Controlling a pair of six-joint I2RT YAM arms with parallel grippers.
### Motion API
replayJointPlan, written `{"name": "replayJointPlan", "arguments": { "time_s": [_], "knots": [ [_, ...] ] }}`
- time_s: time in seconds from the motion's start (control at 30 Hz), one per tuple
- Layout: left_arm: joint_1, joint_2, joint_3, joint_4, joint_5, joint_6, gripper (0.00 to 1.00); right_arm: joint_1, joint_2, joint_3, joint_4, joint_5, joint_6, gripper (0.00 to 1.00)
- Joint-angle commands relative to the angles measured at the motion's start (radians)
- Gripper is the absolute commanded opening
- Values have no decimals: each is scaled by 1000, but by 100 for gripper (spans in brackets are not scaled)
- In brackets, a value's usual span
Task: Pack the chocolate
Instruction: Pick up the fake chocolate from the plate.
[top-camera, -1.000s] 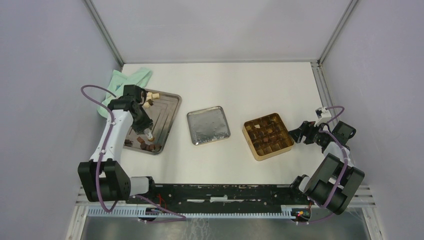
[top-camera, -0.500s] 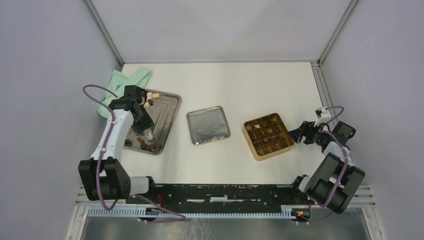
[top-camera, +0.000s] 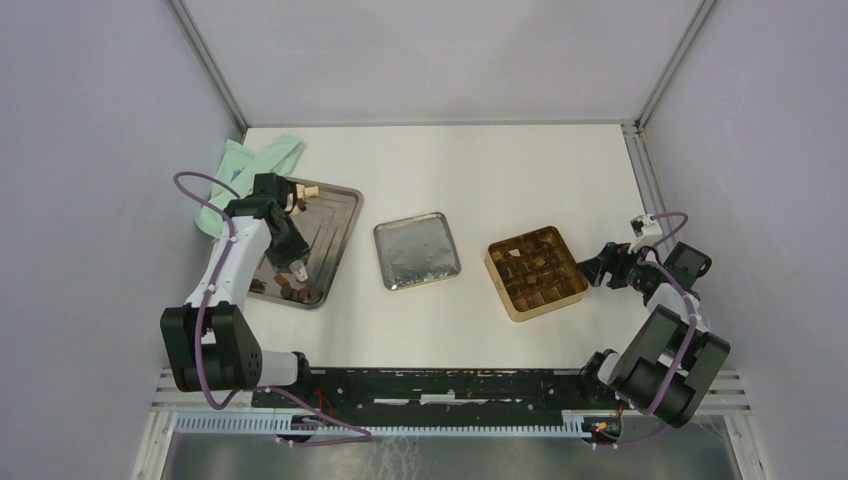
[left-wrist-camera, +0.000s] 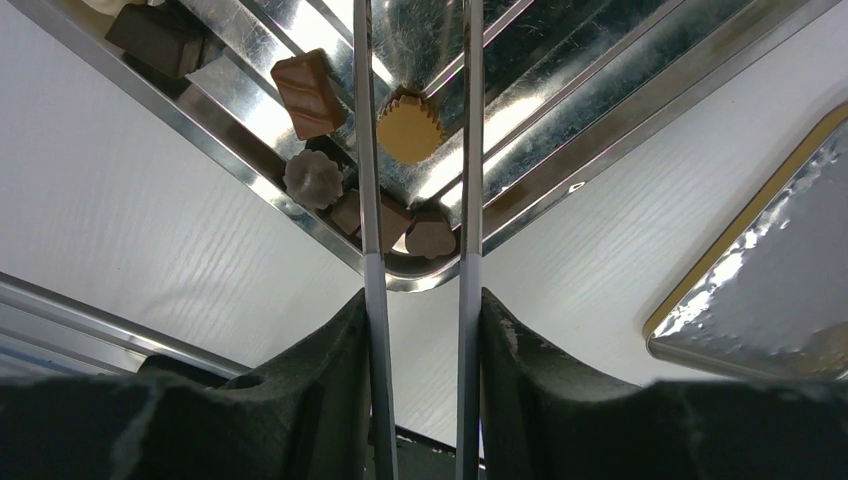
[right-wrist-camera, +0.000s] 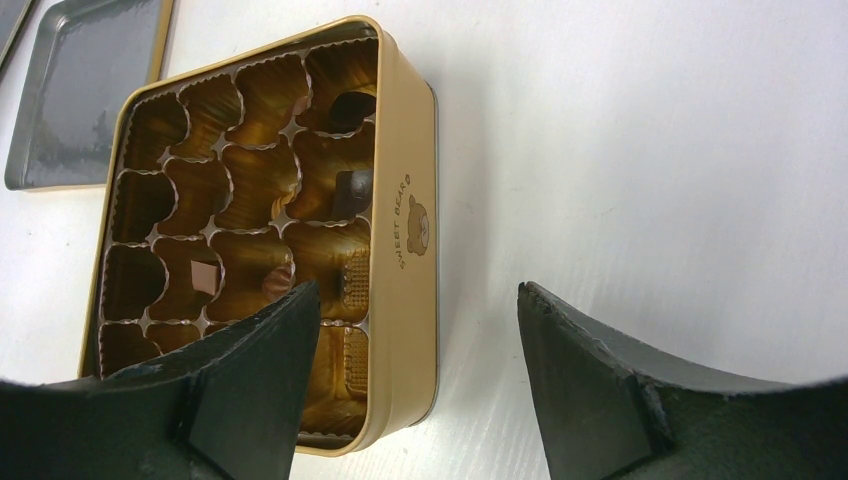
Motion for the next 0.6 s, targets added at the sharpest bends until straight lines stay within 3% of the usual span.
{"name": "replayJointPlan", "arguments": {
  "time_s": [0.0,0.07,0.13,0.17,0.57],
  "knots": [
    [11,0,-3,43,-7,54,32,-4,-1,35,6,-22,-17,78],
    [13,0,-4,46,-4,55,26,-4,-1,36,6,-22,-17,78],
    [15,-1,-4,46,-3,54,7,-5,1,36,5,-22,-17,78],
    [14,-4,-2,45,1,51,2,-5,1,36,6,-22,-17,78],
    [16,-34,2,42,18,41,2,-5,3,36,6,-24,-17,78]
  ]
}}
